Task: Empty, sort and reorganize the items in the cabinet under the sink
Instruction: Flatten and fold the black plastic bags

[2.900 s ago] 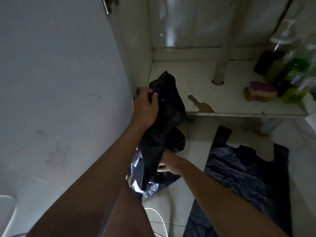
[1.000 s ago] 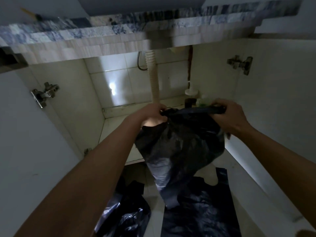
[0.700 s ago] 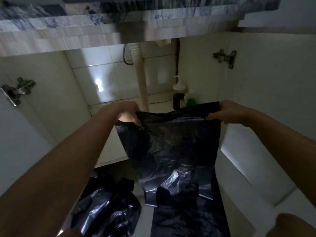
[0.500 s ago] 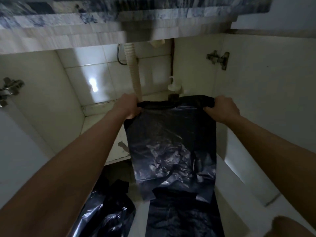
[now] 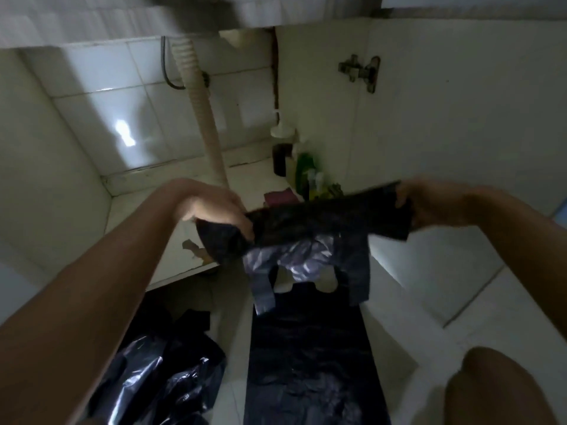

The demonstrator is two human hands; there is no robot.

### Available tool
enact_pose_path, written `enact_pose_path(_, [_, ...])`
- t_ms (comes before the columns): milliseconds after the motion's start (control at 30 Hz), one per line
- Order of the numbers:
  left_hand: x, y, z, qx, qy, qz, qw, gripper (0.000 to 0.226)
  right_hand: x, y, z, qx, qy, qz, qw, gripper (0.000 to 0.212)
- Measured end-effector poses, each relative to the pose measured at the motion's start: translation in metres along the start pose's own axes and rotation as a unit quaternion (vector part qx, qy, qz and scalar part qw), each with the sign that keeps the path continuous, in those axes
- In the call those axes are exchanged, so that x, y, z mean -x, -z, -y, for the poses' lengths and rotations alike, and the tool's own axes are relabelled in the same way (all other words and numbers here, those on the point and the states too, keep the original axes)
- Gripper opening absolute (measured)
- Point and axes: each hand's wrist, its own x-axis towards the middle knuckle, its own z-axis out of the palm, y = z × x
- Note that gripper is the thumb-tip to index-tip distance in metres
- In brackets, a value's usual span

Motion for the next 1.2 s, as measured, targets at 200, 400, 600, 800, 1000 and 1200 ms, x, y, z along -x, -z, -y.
enact_pose_path(200, [-0.044, -0.091, -0.004, -0.088, 0.078, 0.193, 0.974, 0.023, -0.005, -0.040, -0.076, 0.235, -0.231, 0.200, 0.923, 0.033])
enact_pose_path(400, [-0.073, -0.179, 0.012, -0.101, 0.111, 0.265, 0.952, 0.051, -0.010, -0.105, -0.143, 0.296, -0.323, 0.261, 0.860, 0.045])
enact_pose_path(600, [-0.102, -0.243, 0.048, -0.072, 0.130, 0.284, 0.947, 0.054, -0.007, -0.143, -0.207, 0.264, -0.364, 0.269, 0.852, 0.047])
enact_pose_path(800, [-0.115, -0.291, 0.069, -0.065, 0.145, 0.300, 0.940, 0.052, -0.027, -0.169, -0.287, 0.271, -0.395, 0.262, 0.838, 0.066])
enact_pose_path(1000, [-0.125, -0.319, 0.078, -0.073, 0.139, 0.305, 0.940, 0.050, -0.030, -0.180, -0.329, 0.270, -0.415, 0.268, 0.827, 0.067])
enact_pose_path(1200, [-0.119, -0.332, 0.073, -0.060, 0.133, 0.362, 0.921, 0.062, -0.034, -0.192, -0.343, 0.346, -0.460, 0.324, 0.751, 0.027])
